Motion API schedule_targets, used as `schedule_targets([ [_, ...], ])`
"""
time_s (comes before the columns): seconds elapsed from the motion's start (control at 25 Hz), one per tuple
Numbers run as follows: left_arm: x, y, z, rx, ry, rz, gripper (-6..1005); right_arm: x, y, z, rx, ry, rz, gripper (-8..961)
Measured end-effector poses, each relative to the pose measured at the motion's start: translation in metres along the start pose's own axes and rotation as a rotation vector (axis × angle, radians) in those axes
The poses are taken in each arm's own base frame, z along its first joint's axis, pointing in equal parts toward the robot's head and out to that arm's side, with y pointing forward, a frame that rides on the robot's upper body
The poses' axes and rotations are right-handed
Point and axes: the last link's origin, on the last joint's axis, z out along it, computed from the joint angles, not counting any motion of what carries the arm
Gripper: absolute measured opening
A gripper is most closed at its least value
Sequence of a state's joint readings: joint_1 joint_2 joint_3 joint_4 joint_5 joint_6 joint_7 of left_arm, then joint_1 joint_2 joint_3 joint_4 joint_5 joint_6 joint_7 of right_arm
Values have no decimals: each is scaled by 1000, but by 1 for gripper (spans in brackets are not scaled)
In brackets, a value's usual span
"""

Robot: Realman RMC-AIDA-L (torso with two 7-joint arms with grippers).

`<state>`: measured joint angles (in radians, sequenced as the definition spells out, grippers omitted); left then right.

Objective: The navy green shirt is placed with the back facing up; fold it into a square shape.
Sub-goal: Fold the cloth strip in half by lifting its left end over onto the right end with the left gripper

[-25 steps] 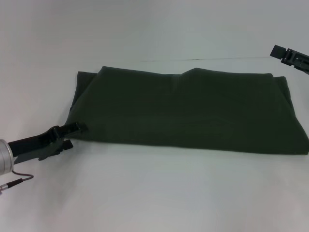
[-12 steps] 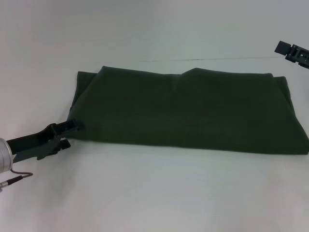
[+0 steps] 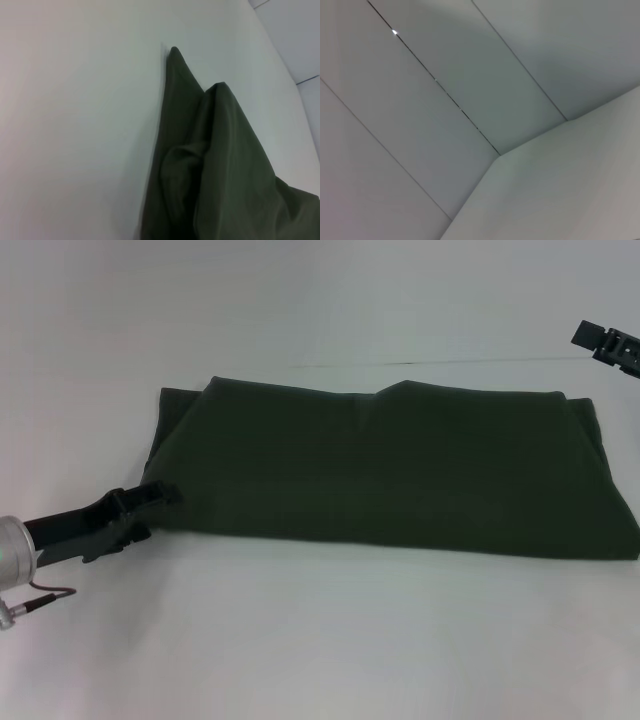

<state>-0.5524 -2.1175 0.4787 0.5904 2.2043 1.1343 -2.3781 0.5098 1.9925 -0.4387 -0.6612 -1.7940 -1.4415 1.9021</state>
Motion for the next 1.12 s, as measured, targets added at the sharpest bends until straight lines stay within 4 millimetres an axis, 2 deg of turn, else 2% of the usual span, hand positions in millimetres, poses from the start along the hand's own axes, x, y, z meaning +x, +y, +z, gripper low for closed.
schedule_targets([
  [1.12, 19, 8, 6, 47, 18, 80, 879, -3, 0, -1, -2, -13, -2, 928],
])
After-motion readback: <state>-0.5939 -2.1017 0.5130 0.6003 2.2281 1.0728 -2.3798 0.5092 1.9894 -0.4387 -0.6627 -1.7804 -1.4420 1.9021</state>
